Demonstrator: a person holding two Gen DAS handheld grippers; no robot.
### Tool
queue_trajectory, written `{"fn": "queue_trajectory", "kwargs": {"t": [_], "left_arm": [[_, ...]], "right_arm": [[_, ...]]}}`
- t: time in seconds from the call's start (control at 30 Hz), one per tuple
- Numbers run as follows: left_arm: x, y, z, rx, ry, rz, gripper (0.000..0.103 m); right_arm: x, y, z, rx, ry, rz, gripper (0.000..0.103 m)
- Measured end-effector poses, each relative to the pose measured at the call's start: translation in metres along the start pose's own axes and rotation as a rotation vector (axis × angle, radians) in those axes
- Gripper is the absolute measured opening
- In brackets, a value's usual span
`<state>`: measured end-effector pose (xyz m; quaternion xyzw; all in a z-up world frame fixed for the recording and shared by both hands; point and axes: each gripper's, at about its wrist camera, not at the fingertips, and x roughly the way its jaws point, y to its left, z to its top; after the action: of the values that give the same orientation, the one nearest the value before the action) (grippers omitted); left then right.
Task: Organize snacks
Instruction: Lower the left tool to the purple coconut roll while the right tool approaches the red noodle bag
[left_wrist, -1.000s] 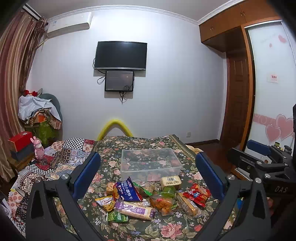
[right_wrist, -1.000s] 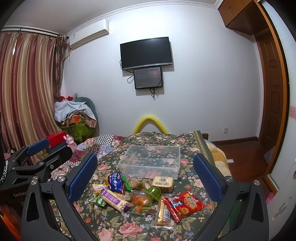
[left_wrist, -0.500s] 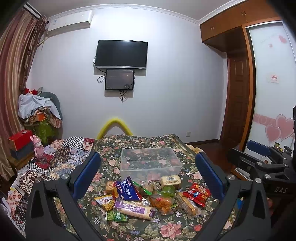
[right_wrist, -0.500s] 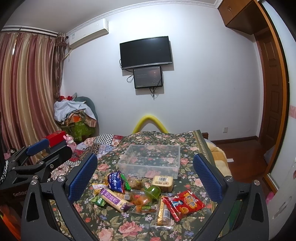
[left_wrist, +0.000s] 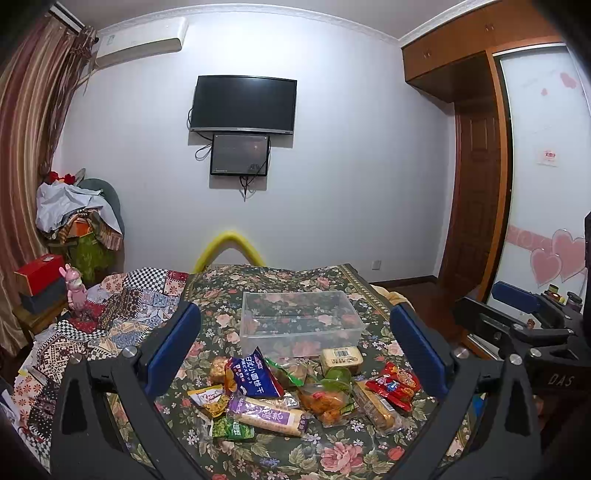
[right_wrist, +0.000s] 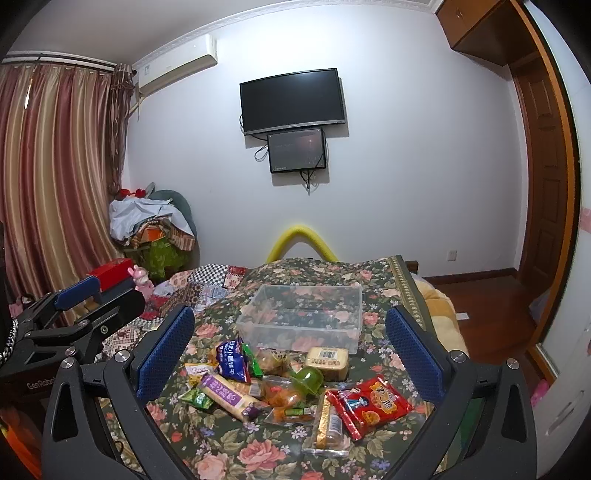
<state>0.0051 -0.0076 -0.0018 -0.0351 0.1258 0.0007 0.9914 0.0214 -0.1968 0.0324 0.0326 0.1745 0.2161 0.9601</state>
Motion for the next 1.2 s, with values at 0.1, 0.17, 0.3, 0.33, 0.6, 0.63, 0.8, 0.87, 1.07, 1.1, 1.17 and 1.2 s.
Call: {"fn": "queue_trajectory", "kwargs": {"t": [0.1, 0.17, 0.3, 0.33, 0.6, 0.63, 0.8, 0.87, 1.07, 1.1, 1.17, 1.2], "left_arm": [[0.002, 0.002, -0.001, 0.000, 0.007, 0.000, 0.103], [0.005, 0.003, -0.003, -0.002, 0.011, 0.005, 0.103], [0.013, 0.010, -0.006, -0.008, 0.038, -0.002, 0.103], [0.016, 0.012, -0.008, -0.007, 0.049, -0.005, 0.103], [0.052, 0.027, -0.035, 0.024, 0.192, 0.037, 0.087], [0.058, 0.029, -0.041, 0.032, 0.217, 0.043, 0.085], [0.084, 0.038, -0.068, 0.048, 0.327, 0.048, 0.079], [0.094, 0.042, -0.079, 0.030, 0.370, 0.040, 0.079], [0.124, 0.054, -0.107, -0.038, 0.487, 0.048, 0.079], [0.128, 0.053, -0.112, -0.042, 0.507, 0.049, 0.079], [0.139, 0.051, -0.120, -0.041, 0.543, 0.052, 0.079], [0.144, 0.050, -0.124, -0.040, 0.559, 0.049, 0.079]], "right_arm": [[0.003, -0.002, 0.000, 0.003, 0.006, 0.002, 0.103], [0.005, -0.004, -0.001, 0.004, 0.011, 0.002, 0.103], [0.010, -0.011, -0.004, -0.007, 0.028, -0.012, 0.103], [0.013, -0.014, -0.005, -0.011, 0.036, -0.021, 0.103], [0.041, -0.046, -0.035, -0.004, 0.162, -0.078, 0.103], [0.046, -0.051, -0.040, -0.001, 0.187, -0.085, 0.102], [0.063, -0.074, -0.058, 0.036, 0.293, -0.104, 0.096], [0.069, -0.082, -0.064, 0.054, 0.334, -0.113, 0.094], [0.084, -0.099, -0.084, 0.084, 0.424, -0.134, 0.090], [0.087, -0.101, -0.087, 0.088, 0.438, -0.135, 0.090], [0.092, -0.103, -0.090, 0.092, 0.455, -0.134, 0.090], [0.095, -0.104, -0.092, 0.094, 0.464, -0.133, 0.089]]}}
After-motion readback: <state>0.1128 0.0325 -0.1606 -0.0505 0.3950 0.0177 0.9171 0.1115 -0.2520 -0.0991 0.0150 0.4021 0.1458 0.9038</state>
